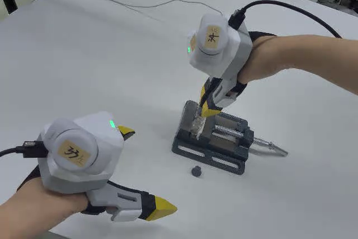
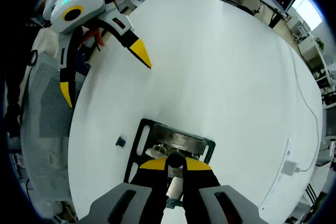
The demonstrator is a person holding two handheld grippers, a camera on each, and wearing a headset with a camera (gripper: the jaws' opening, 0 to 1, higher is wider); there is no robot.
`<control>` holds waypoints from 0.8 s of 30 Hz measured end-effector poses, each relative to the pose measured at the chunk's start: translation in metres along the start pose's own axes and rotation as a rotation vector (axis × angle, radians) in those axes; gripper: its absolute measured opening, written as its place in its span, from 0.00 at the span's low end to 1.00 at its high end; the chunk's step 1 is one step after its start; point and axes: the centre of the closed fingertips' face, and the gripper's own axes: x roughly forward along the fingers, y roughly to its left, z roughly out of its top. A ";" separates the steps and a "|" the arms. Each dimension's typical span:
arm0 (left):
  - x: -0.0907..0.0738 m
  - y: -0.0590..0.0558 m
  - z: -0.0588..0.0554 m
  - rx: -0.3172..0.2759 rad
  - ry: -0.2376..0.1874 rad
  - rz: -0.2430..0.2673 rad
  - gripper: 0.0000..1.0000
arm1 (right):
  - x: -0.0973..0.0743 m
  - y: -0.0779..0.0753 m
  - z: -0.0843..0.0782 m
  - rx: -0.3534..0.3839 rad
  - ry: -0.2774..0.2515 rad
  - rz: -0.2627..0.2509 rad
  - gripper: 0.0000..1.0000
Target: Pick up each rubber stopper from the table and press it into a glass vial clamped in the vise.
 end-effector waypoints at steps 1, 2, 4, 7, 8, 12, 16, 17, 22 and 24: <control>0.000 0.000 0.000 0.000 0.001 0.001 0.95 | 0.000 0.000 0.000 -0.002 -0.001 -0.001 0.05; 0.000 0.000 0.000 0.000 0.001 0.001 0.95 | 0.001 -0.003 -0.001 -0.006 -0.002 0.000 0.05; 0.001 0.001 0.001 0.001 -0.003 0.001 0.95 | 0.001 -0.004 -0.002 -0.020 -0.002 -0.001 0.06; 0.001 0.001 0.002 0.000 -0.004 0.000 0.95 | 0.002 -0.005 -0.002 -0.033 -0.007 -0.006 0.06; 0.001 0.001 0.003 0.000 -0.003 -0.001 0.95 | 0.002 -0.005 -0.002 -0.035 -0.009 -0.007 0.06; 0.002 0.000 0.002 0.003 0.001 -0.005 0.95 | 0.003 -0.008 -0.002 -0.036 -0.015 -0.009 0.07; 0.002 0.000 0.001 0.003 0.001 -0.007 0.95 | 0.003 -0.008 -0.003 -0.073 -0.009 -0.017 0.07; 0.002 0.000 0.002 0.003 0.001 -0.007 0.95 | 0.004 -0.009 -0.003 -0.082 -0.008 -0.018 0.07; 0.002 0.001 0.002 0.004 0.001 -0.009 0.94 | 0.002 -0.007 -0.003 -0.085 -0.005 -0.028 0.10; 0.002 0.001 0.002 0.005 0.002 -0.009 0.94 | -0.002 -0.008 -0.004 -0.088 -0.007 -0.041 0.11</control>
